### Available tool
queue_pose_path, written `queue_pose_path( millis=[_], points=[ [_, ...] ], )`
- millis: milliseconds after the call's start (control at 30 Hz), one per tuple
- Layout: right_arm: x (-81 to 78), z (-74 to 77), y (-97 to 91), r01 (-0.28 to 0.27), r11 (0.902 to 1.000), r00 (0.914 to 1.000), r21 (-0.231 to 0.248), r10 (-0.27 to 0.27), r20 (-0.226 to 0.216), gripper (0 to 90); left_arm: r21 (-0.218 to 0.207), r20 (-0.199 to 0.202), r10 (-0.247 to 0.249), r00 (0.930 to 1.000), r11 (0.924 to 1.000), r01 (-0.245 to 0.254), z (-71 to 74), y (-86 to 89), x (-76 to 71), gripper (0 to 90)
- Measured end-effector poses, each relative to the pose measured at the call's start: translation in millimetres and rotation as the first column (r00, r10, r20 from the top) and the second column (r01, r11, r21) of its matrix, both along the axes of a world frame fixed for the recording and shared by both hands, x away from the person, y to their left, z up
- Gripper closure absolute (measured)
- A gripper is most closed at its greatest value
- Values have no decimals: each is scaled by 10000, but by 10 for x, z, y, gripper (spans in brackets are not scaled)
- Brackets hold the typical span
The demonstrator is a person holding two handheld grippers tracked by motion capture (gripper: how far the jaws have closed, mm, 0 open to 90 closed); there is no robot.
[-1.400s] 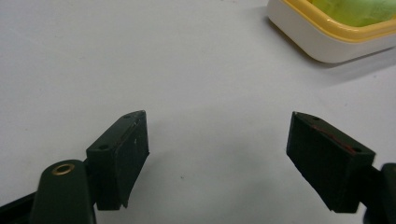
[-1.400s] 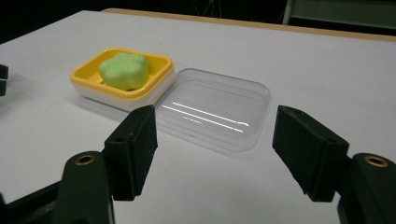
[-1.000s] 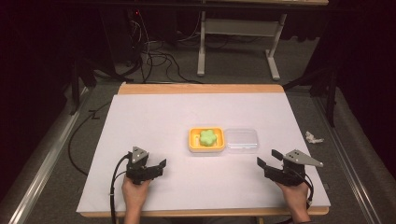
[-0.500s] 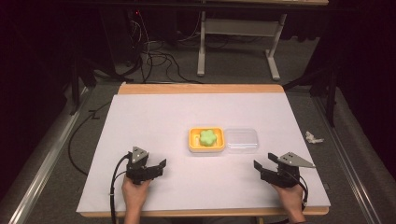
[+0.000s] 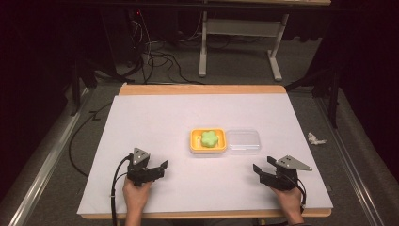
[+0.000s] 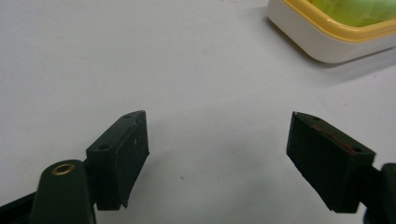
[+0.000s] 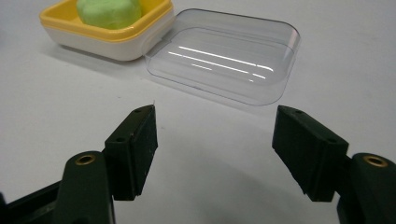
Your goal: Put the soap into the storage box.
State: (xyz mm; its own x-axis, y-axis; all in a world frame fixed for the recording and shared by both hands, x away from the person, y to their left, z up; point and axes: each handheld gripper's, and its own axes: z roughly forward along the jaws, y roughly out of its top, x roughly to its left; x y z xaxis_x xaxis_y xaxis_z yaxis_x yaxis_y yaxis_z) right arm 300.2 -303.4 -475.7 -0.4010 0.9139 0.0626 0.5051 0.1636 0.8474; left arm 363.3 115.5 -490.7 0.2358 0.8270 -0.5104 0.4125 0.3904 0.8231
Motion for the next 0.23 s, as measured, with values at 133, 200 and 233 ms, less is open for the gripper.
queue_pose_path(
  millis=[133, 200, 233],
  points=[
    [-7, -7, 3, 15, 10000, 10000, 4, -15, 47, 320, -2, 15, 9, 10000, 10000, -9, 0, -1, -1, 216],
    [-11, -8, 15, -13, 9999, 10000, -113, 13, 32, 320, -2, 10, 7, 10000, 10000, -7, 0, 0, -1, 216],
    [-12, -10, 21, -6, 9999, 10000, -138, 7, 70, 320, -3, 10, 8, 10000, 10000, -8, 0, 0, -1, 216]
  ],
)
